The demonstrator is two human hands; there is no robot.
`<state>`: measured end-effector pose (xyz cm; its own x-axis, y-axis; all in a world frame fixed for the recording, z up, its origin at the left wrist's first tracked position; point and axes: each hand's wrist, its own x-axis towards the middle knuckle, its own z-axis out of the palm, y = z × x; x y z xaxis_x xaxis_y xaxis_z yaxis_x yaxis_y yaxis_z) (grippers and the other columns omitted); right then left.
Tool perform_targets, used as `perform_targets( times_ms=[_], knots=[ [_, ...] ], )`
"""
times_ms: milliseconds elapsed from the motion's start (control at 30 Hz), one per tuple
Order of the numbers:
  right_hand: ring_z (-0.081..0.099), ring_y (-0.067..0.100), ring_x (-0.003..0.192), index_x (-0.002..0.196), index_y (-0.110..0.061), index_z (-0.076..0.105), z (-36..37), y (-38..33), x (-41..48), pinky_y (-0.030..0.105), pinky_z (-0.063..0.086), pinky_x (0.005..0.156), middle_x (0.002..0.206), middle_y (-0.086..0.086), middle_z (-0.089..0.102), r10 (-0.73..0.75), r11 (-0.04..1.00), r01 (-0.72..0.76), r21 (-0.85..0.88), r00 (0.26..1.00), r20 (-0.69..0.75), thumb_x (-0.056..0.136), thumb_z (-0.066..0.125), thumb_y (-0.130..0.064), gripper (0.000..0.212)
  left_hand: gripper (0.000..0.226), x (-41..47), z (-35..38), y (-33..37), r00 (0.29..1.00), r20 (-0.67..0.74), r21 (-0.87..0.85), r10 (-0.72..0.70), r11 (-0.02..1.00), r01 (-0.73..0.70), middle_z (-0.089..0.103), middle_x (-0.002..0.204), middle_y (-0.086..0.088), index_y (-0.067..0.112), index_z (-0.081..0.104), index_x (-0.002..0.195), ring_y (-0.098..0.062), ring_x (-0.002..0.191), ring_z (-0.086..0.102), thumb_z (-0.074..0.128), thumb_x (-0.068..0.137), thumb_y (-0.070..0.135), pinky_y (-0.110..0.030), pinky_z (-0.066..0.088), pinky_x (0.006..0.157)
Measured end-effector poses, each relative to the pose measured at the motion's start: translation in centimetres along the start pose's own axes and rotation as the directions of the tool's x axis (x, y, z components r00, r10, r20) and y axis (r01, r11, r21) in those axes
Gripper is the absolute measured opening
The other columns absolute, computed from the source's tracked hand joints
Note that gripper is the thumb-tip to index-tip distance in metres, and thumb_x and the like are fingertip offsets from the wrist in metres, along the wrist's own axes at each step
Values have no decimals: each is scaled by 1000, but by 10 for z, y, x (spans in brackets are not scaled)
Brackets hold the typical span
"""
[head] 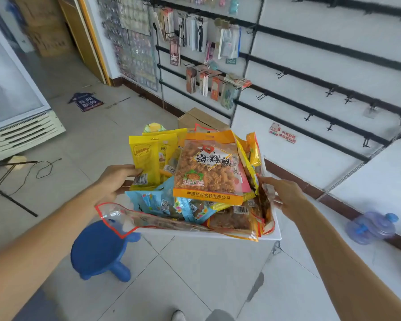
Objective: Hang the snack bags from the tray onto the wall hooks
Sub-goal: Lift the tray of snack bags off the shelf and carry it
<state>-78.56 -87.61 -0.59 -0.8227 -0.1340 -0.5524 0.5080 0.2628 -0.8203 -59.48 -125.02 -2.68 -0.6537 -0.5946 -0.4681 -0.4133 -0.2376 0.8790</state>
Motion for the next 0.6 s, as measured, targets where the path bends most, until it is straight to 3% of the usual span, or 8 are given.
perform_targets(
  times_ms=[100, 233, 433, 533, 600],
  knots=[
    [61, 26, 101, 92, -10, 65, 15, -25, 35, 47, 51, 95, 104, 9, 65, -14, 999, 14, -30, 1000, -24, 75, 87, -33, 36, 9, 38, 2, 16, 1000, -2, -15, -10, 1000, 10, 75, 78, -2, 14, 73, 96, -21, 71, 66, 69, 87, 15, -32, 51, 68],
    [63, 24, 100, 111, -5, 69, 32, -58, 97, 39, 53, 81, 111, 10, 67, -11, 999, 10, -45, 1000, -24, 74, 87, -34, 50, 9, 97, 15, 42, 1000, -28, -23, -8, 1000, 8, 75, 77, 0, 13, 73, 94, -17, 64, 67, 69, 87, 14, -32, 50, 67],
    [60, 24, 100, 101, -9, 68, 62, -129, 198, 43, 52, 92, 102, 5, 65, -58, 996, 57, -65, 998, -6, 71, 88, -35, 45, 13, 184, 39, 90, 998, -67, -12, -6, 1000, 5, 75, 92, -6, 13, 73, 100, -20, 73, 69, 68, 88, 14, -32, 56, 71],
    [56, 20, 90, 107, -8, 65, 78, -166, 241, 37, 46, 74, 96, 2, 60, -74, 994, 76, -73, 997, 31, 74, 87, -36, 48, 9, 220, 43, 110, 998, -69, -13, 3, 1000, -4, 75, 80, -2, 12, 72, 96, -16, 62, 68, 65, 90, 12, -24, 57, 54],
    [54, 18, 81, 107, -5, 67, 89, -188, 269, 34, 41, 63, 97, 5, 61, -77, 993, 80, -88, 996, 42, 73, 87, -36, 51, 10, 247, 44, 126, 998, -70, -24, 4, 1000, -6, 74, 85, -3, 12, 72, 98, -16, 64, 68, 65, 90, 13, -23, 56, 52]
  ],
)
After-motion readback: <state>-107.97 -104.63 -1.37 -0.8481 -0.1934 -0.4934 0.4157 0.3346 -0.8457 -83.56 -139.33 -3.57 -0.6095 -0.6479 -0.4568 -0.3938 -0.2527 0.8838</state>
